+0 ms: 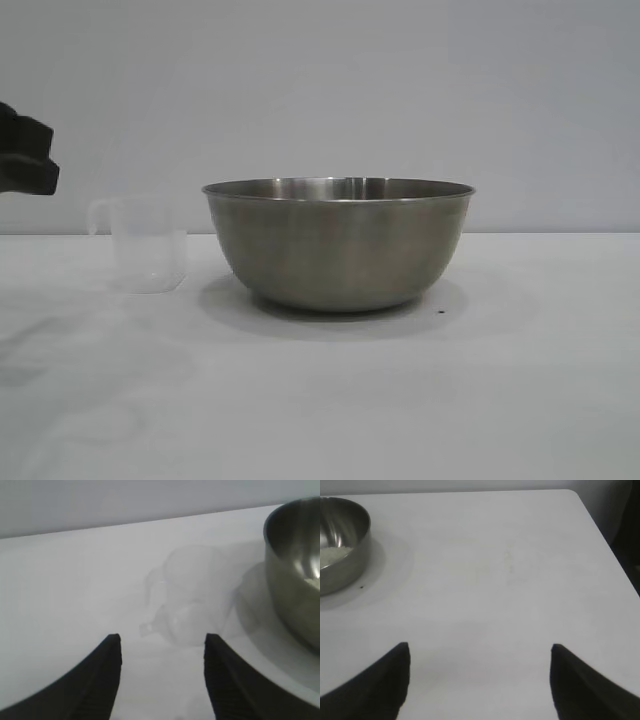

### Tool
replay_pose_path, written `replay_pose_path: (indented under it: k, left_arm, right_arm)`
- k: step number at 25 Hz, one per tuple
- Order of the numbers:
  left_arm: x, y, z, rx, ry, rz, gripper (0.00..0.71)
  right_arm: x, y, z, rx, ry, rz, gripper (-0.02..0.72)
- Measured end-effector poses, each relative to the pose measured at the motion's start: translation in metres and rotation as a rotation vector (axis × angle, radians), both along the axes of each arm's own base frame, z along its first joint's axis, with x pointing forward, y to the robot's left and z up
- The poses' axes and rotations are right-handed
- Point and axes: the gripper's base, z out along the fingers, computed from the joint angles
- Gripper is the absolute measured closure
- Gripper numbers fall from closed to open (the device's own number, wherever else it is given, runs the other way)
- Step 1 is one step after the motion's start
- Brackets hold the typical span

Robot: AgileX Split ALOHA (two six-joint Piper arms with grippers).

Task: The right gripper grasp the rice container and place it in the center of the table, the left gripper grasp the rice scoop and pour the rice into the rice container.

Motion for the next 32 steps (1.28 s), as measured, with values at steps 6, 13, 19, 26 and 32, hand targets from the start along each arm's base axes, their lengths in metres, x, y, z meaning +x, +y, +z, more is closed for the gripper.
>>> replay_pose_path:
  k: [6, 13, 19, 26, 32]
  left_arm:
    - [-0.014, 0.002, 0.022, -0.018, 0.099, -0.018, 0.385]
    - [-0.028, 0.001, 0.067, -0.014, 0.204, -0.062, 0.385]
    - [-0.054, 0.009, 0.115, 0.053, 0.202, -0.118, 0.385]
    - [-0.112, 0.032, 0.163, 0.084, 0.084, -0.145, 0.305]
    - [-0.160, 0.050, 0.165, 0.100, 0.099, -0.152, 0.295]
  right_arm:
    - [0.000, 0.000, 0.000, 0.000, 0.000, 0.000, 0.189]
    - [0.000, 0.000, 0.000, 0.000, 0.000, 0.000, 0.189]
    - [0.000, 0.000, 0.000, 0.000, 0.000, 0.000, 0.189]
    - [0.000, 0.000, 0.000, 0.000, 0.000, 0.000, 0.189]
    - [0.000, 0.000, 0.000, 0.000, 0.000, 0.000, 0.189]
